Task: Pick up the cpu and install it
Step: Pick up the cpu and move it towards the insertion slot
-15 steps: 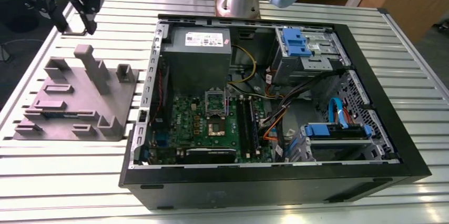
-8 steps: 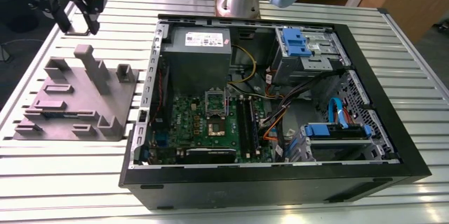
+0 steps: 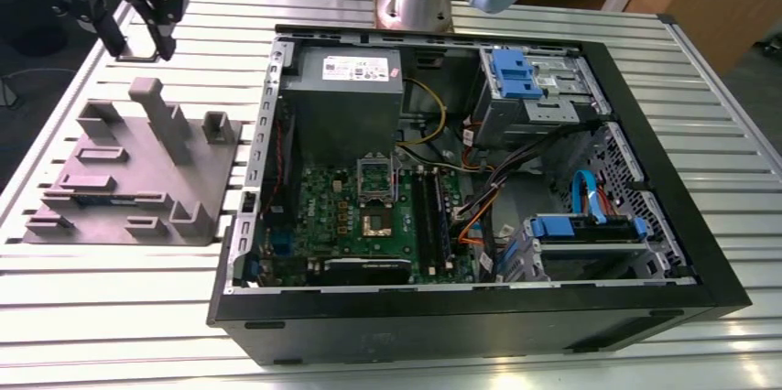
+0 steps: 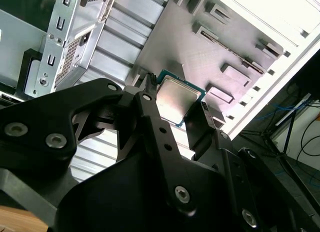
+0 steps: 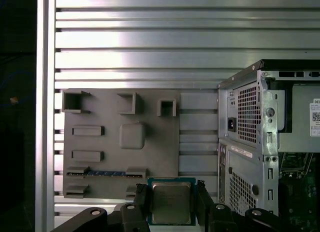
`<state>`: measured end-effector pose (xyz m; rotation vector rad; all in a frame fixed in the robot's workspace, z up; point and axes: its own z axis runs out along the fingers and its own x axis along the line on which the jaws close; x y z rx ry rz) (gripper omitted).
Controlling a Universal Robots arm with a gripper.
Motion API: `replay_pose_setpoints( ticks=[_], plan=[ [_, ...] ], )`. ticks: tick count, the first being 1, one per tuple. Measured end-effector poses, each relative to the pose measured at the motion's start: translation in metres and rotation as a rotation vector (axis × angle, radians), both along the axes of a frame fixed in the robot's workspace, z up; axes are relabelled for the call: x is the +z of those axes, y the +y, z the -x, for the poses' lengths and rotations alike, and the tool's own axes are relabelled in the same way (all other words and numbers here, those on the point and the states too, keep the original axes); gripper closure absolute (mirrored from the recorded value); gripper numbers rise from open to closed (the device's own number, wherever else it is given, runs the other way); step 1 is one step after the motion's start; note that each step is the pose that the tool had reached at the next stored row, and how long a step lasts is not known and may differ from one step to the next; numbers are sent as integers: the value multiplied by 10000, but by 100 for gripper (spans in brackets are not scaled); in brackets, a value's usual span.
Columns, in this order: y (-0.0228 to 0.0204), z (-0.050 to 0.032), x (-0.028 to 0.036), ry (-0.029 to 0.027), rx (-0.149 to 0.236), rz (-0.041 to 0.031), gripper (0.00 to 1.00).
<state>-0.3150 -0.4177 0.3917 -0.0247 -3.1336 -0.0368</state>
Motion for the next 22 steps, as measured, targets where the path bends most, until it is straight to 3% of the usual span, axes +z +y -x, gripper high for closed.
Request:
replay_pose_setpoints(
  ticks=[22],
  plan=[
    [0,-78,0,0,0,1,53]
  ],
)
